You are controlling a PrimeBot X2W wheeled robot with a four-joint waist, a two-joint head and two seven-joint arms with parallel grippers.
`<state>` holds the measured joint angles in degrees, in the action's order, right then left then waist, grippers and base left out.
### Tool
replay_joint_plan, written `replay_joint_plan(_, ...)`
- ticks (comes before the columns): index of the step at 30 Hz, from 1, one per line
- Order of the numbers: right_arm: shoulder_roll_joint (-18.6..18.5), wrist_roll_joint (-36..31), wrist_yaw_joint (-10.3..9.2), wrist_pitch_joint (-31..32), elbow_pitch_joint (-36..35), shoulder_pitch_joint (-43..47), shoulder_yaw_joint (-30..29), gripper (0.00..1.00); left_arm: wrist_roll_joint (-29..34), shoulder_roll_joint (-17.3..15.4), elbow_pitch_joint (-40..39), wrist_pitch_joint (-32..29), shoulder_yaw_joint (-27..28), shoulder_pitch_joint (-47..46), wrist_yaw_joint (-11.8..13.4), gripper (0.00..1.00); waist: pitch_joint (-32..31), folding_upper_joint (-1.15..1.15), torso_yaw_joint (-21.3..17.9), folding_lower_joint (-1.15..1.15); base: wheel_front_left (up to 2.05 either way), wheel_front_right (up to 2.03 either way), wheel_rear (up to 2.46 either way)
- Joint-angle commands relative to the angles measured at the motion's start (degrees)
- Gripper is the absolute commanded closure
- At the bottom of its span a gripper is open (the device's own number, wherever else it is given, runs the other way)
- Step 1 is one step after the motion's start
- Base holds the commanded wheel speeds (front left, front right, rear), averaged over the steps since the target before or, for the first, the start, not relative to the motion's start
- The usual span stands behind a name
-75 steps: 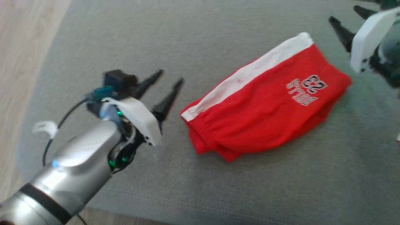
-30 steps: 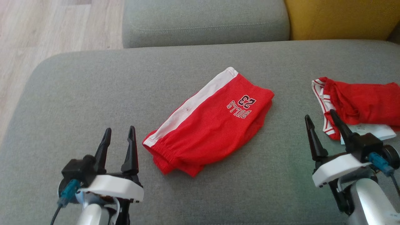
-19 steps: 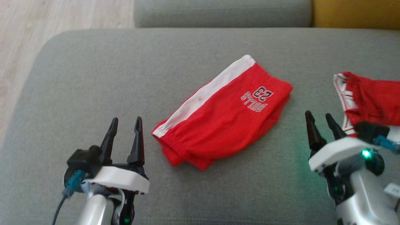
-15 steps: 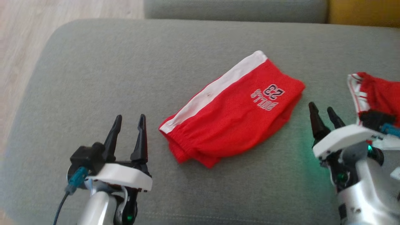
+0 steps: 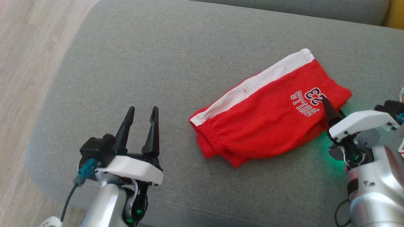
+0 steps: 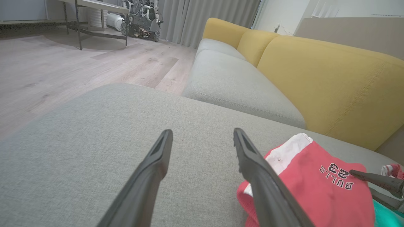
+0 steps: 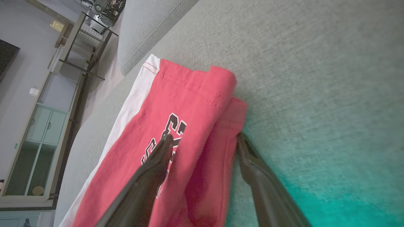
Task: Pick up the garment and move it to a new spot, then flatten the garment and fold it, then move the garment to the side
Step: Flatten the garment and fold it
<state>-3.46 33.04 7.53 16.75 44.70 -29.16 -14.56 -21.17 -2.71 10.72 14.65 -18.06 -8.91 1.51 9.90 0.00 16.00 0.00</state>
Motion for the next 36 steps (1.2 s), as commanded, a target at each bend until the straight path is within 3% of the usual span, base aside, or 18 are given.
replay_joint_plan(1,0.56,-1.11,-0.04,0.64,0.4,-2.56,0.5,0.0,0.17,-0.17,-2.19,0.35,1.32,-2.35,0.18,0.0,0.0,0.0,0.67,0.0,0.0,0.0,0.0)
replay_joint_plan(16,0.57,-12.46,-0.04,1.6,13.42,-12.15,-6.17,0.0,-1.31,-0.17,-3.22,0.35,1.09,-2.92,0.98,0.0,2.12,0.0,0.85,0.0,0.0,0.0,0.0)
replay_joint_plan(17,0.57,-12.89,-0.04,1.67,13.92,-12.65,-6.39,0.31,-1.41,-0.17,-3.18,0.35,1.12,-3.01,0.99,0.0,2.25,0.0,0.76,0.0,0.0,0.0,0.0)
replay_joint_plan(18,0.57,-13.5,-0.04,1.59,14.34,-13.01,-6.67,0.76,-1.51,-0.17,-3.14,0.35,1.15,-3.09,1.01,0.0,2.36,0.0,0.65,0.0,0.0,0.0,0.0)
replay_joint_plan(19,0.54,-14.24,-0.04,1.3,14.61,-13.3,-6.91,1.0,-1.59,-0.17,-3.11,0.35,1.18,-3.18,1.03,0.0,2.47,0.0,0.54,0.0,0.0,0.0,0.0)
replay_joint_plan(27,0.55,-15.06,-0.04,-1.78,13.69,-14.29,-6.96,1.0,-1.9,-0.17,-2.92,0.35,1.52,-3.56,1.09,0.0,2.47,0.0,-0.64,0.0,0.0,0.0,0.0)
replay_joint_plan(36,0.56,-11.46,-0.04,-5.97,9.78,-11.7,-4.57,1.0,-1.17,-0.17,-2.48,0.35,1.73,-3.29,0.87,0.0,1.37,0.0,-2.47,0.0,0.0,0.0,0.0)
